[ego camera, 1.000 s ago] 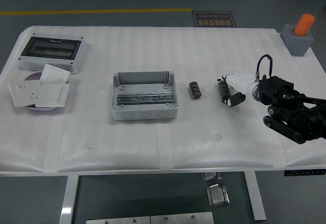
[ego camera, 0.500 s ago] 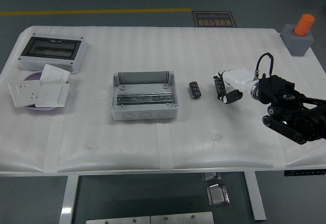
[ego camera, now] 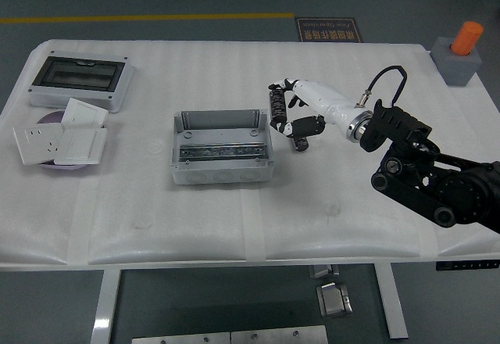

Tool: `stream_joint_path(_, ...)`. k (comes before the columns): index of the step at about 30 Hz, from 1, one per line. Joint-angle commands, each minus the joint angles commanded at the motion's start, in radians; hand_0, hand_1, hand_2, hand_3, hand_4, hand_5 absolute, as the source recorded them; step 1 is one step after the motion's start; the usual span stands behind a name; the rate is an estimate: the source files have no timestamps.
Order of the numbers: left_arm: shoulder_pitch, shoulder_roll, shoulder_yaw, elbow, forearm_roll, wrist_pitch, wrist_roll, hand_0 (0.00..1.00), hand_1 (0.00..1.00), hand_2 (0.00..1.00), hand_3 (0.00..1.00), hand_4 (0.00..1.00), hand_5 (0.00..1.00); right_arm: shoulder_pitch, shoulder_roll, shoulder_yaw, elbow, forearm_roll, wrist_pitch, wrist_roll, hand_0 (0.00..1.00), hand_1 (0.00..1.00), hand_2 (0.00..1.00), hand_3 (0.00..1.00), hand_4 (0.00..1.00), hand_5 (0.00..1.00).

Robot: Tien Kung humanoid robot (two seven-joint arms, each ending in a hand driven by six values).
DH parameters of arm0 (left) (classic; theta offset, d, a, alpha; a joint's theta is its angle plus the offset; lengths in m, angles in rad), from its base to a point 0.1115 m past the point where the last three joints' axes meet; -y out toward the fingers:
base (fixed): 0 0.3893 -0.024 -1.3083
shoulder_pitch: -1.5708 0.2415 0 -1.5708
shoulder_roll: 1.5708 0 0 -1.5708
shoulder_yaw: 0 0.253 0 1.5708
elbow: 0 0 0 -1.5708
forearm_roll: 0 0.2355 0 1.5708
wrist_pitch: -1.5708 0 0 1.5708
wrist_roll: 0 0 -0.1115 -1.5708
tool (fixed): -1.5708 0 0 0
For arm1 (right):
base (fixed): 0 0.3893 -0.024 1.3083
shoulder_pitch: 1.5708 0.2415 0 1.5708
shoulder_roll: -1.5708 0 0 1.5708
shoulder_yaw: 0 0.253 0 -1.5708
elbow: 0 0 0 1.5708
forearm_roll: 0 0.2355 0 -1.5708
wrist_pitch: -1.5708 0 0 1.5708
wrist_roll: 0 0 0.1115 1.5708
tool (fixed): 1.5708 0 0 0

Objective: Pick up the battery,place it into the box

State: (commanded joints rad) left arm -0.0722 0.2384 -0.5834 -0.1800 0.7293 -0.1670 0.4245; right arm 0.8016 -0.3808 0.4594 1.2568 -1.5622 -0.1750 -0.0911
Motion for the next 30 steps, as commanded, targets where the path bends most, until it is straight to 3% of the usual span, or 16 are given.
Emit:
stream_joint_path(4,0.000,0.000,-0.001,0.000,-0.001,-0.001,-0.001,0.587,0.651,0.487,0.554,0.585,0.338,-0.024,0.065,0.017,0.009,-0.057,0.014,-0.013,0.582,0.625,0.745,0.758,0.575,0.276)
stream_joint_path(5,0.001,0.000,-0.002,0.000,0.000,-0.002,0.000,0.586,0.651,0.487,0.554,0.585,0.341,-0.028,0.075,0.019,0.006,-0.074,0.015,-0.016,0.625,0.640,0.756,0.798,0.661,0.316)
stream_joint_path(6,0.002,0.000,-0.005,0.000,0.002,-0.003,0.002,0.586,0.651,0.487,0.554,0.585,0.341,-0.033,0.086,0.020,0.001,-0.094,0.017,-0.021,0.625,0.640,0.756,0.798,0.661,0.316)
stream_joint_path(10,0.006,0.001,-0.012,0.000,0.009,-0.006,0.007,0.586,0.651,0.487,0.554,0.585,0.341,-0.037,0.105,0.014,-0.019,-0.139,0.027,-0.038,0.625,0.640,0.756,0.798,0.661,0.316)
stream_joint_path(11,0.006,0.001,-0.013,0.000,0.009,-0.006,0.008,0.585,0.651,0.485,0.556,0.579,0.360,-0.037,0.107,0.012,-0.023,-0.145,0.030,-0.041,0.998,0.938,0.965,0.998,0.987,0.427)
stream_joint_path(21,0.002,0.000,0.004,0.000,-0.004,-0.018,0.011,0.585,0.650,0.483,0.555,0.581,0.364,-0.024,0.104,-0.001,-0.062,-0.151,0.045,-0.050,0.998,0.998,0.998,0.998,0.998,0.478)
stream_joint_path(30,0.000,-0.001,0.004,0.000,-0.005,-0.017,0.010,0.582,0.649,0.470,0.537,0.562,0.370,0.047,0.026,-0.079,-0.171,-0.085,0.051,-0.043,0.998,0.998,0.998,0.998,0.998,0.526)
